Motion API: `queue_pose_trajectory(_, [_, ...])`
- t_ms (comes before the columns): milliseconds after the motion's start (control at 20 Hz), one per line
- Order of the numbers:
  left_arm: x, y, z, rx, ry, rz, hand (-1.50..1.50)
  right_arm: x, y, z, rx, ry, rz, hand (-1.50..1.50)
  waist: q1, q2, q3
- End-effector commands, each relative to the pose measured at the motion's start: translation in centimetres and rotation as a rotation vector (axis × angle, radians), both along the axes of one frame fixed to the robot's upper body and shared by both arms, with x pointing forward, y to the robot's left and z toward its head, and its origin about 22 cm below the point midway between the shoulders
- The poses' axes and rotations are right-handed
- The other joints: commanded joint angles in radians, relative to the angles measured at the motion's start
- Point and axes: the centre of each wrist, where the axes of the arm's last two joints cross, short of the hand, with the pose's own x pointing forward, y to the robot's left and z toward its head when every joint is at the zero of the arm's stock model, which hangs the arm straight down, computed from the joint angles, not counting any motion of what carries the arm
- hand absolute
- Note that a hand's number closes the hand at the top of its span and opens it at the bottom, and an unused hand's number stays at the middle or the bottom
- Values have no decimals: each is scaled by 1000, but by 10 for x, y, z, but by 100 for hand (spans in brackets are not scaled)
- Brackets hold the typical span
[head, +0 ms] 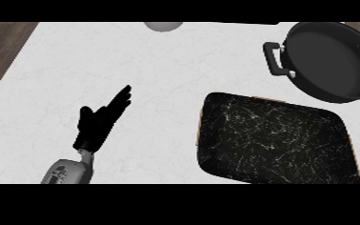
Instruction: Pick the tomato from the tray and place it in the pot
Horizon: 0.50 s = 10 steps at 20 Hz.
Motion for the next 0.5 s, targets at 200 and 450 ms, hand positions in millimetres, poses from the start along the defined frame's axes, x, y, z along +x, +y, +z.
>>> queue_pose_trajectory(200, [4, -6, 1, 24, -7, -11, 0, 6, -10, 47, -21, -71, 168, 150, 20, -1, -4])
queue_pose_trajectory(450, [2, -9, -7, 21, 0, -22, 0, 28, 7, 56, -91, -58, 210, 150, 24, -2, -9])
